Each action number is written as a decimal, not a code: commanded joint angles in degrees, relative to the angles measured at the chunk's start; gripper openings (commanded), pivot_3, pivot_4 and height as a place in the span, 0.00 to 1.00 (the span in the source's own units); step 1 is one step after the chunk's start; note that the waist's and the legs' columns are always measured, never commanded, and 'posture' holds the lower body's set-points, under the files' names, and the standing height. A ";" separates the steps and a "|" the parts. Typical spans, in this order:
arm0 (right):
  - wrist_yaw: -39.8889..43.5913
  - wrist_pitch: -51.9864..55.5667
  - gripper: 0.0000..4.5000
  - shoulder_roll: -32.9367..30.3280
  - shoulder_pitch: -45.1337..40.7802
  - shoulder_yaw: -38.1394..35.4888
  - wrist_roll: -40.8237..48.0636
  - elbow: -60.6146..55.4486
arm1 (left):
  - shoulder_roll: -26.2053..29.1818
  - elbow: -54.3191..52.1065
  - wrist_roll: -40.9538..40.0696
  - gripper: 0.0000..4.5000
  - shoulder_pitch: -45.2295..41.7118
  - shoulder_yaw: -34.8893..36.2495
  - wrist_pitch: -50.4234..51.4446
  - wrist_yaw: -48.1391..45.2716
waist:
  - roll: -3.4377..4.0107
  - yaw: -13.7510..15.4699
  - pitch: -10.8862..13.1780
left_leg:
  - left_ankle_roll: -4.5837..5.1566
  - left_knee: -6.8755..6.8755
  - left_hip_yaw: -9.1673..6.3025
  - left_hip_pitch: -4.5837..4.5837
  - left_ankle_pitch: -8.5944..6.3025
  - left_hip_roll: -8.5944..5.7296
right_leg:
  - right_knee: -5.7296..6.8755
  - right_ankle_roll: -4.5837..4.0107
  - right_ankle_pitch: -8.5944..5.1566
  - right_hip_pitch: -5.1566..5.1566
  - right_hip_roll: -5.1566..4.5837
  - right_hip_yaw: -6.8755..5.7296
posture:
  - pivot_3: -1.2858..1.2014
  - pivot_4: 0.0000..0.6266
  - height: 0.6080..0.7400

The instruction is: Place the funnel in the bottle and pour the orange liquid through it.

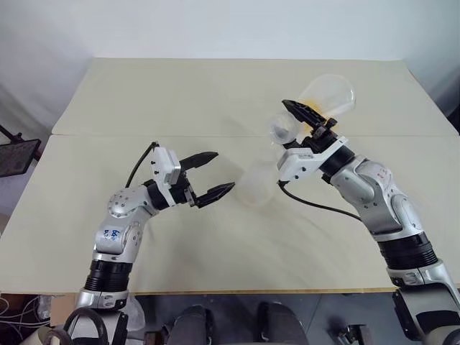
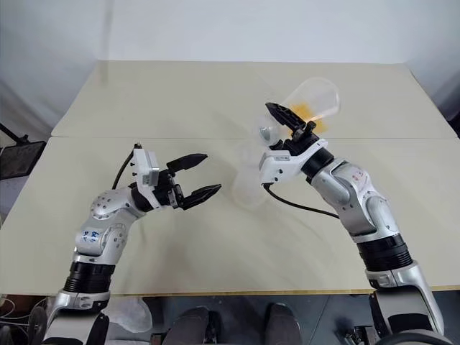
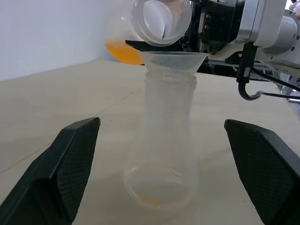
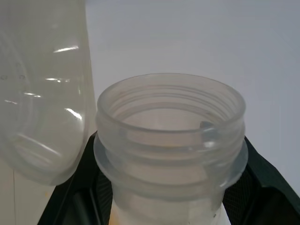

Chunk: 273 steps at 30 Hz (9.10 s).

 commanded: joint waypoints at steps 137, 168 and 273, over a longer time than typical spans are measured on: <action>-16.26 -10.63 0.55 -7.67 -7.99 -0.16 -17.42 4.34 | -5.30 0.03 0.29 1.00 -1.29 -0.40 -5.73 1.53 | -0.01 -0.10 0.01 | 0.00 -0.02 0.00 -0.03 0.00 0.03 | -0.07 0.00 0.00 0.01 0.00 -0.02 | 0.52 0.24 1.00; -18.90 -12.45 0.55 -8.84 -9.50 0.05 -20.07 4.92 | -6.49 -0.49 0.18 1.00 -1.23 -0.74 -6.20 1.96 | -0.01 -0.10 0.01 | 0.00 -0.02 -0.01 -0.04 0.00 0.04 | -0.07 0.00 0.00 0.01 0.00 -0.02 | 0.52 0.24 1.00; 21.60 31.07 0.99 -2.13 8.23 -34.28 75.54 -8.25 | 4.97 -4.99 -1.64 1.00 5.18 4.37 -0.18 0.18 | 0.17 0.11 0.11 | 0.00 -0.12 -0.11 0.03 0.01 0.09 | -0.20 0.01 0.01 0.16 0.07 -0.14 | 0.52 0.24 1.00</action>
